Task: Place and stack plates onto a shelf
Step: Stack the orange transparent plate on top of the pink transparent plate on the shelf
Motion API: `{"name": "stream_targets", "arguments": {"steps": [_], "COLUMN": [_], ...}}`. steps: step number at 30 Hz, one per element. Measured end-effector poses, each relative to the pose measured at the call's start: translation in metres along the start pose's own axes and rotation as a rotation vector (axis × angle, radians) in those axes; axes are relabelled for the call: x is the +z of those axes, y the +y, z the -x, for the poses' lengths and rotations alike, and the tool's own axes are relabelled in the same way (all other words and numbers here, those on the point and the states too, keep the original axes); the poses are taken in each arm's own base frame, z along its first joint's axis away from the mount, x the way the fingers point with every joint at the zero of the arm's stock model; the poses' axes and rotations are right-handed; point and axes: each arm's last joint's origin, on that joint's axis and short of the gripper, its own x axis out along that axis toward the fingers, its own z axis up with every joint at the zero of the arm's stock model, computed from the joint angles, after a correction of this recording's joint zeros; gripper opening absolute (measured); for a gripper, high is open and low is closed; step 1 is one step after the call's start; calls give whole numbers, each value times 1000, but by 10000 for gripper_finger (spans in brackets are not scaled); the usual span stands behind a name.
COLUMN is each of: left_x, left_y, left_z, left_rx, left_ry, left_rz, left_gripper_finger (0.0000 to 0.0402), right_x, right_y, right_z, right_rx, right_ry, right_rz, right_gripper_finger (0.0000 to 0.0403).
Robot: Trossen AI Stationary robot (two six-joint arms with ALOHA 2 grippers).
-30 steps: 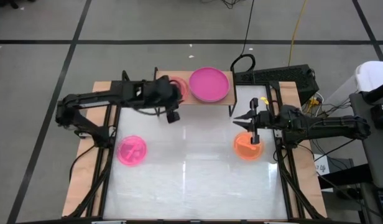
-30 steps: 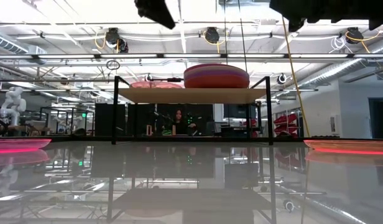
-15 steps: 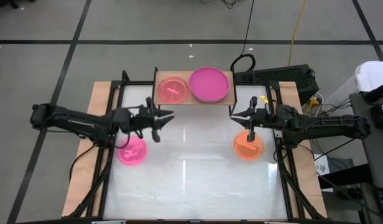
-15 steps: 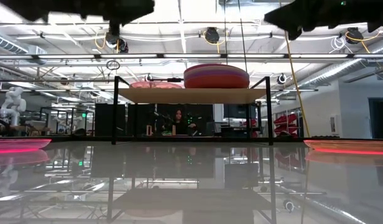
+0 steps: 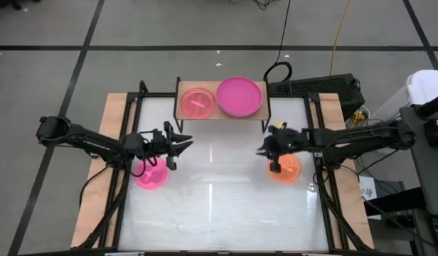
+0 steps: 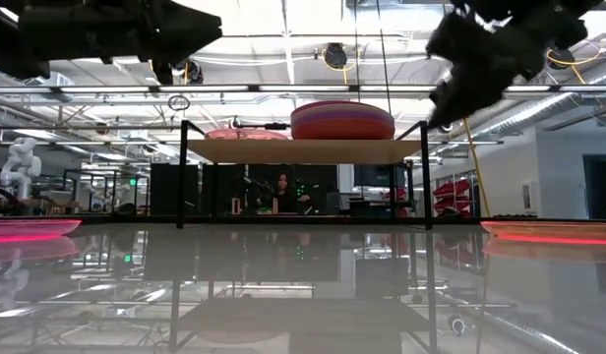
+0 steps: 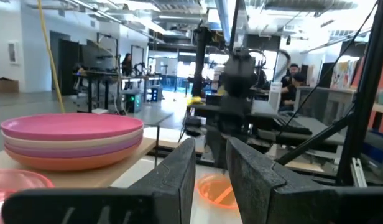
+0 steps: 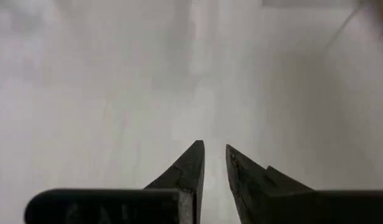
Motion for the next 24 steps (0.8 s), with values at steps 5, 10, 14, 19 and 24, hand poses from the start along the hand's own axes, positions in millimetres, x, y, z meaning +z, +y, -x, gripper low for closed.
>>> {"name": "stream_targets", "arguments": {"steps": [5, 10, 14, 19, 24], "left_x": [-1, -2, -2, -2, -2], "left_y": [0, 0, 0, 0, -1], "left_z": [0, 0, 0, 0, 0], "left_rx": [0, 1, 1, 1, -2], "left_ry": [9, 16, 16, 17, 18], "left_rz": [21, 47, 58, 64, 71], "left_gripper_finger": [97, 97, 97, 97, 97], "right_x": [-12, -13, -14, -26, -47], "right_y": [28, 56, 75, 96, 110], "right_z": [-3, 12, 29, 32, 17], "right_rx": [91, 78, -1, -3, -15], "right_ry": [125, 192, 297, 379, 501], "right_rz": [37, 66, 73, 28, 26], "right_gripper_finger": [50, 50, 50, 50, 51]}}
